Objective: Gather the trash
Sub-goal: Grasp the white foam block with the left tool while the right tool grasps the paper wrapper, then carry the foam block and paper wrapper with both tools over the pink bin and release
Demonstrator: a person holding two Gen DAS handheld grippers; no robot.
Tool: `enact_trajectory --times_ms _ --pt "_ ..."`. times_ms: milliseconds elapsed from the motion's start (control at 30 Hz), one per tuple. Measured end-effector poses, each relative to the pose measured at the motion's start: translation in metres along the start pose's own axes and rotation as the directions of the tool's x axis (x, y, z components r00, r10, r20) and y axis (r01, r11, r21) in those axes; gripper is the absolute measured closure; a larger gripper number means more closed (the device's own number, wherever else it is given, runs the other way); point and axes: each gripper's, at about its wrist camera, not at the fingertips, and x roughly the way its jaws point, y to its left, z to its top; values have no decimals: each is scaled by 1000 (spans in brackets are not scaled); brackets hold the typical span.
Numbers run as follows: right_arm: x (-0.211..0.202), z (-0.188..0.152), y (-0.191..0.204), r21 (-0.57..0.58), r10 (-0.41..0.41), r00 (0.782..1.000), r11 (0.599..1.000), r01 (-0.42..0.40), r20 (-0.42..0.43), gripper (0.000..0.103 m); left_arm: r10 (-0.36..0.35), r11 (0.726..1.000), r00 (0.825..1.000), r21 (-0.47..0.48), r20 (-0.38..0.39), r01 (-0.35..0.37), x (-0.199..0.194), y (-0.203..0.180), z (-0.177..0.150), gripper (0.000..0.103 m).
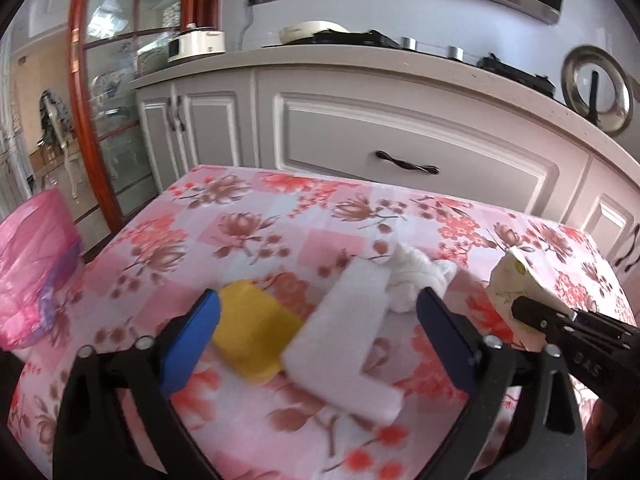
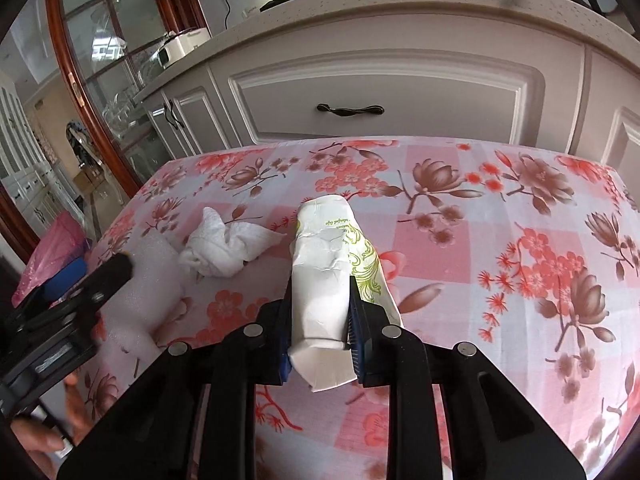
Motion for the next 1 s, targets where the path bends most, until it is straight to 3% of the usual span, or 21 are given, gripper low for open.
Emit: enact_trajectory --times_ms 33,67,100,133,200,400,1000 --pt "-2 -1 -2 4 0 1000 1000 0 1 81 -15 1000 1000 13 -24 15 5 -5 -1 26" --pt "-3 -1 -4 7 0 1000 1000 0 3 81 -29 999 999 17 -44 30 9 -8 -2 40" --pt "-5 -1 -6 12 2 1000 1000 -2 4 81 -41 999 997 23 -67 43 12 -12 -5 46" --pt "-8 -2 -8 18 5 1000 1000 -5 5 81 -26 999 997 42 -67 29 11 -17 -8 46" --pt "-12 -4 -11 24 8 1000 1000 -8 11 81 -36 997 997 65 -64 40 5 -23 -13 61" --pt "-38 -15 -6 11 35 999 999 -36 27 81 -45 996 998 78 -51 49 -23 -29 -27 67" --pt "-118 -79 55 -109 91 995 990 -86 36 81 -48 998 998 50 32 46 -150 -2 -81 67"
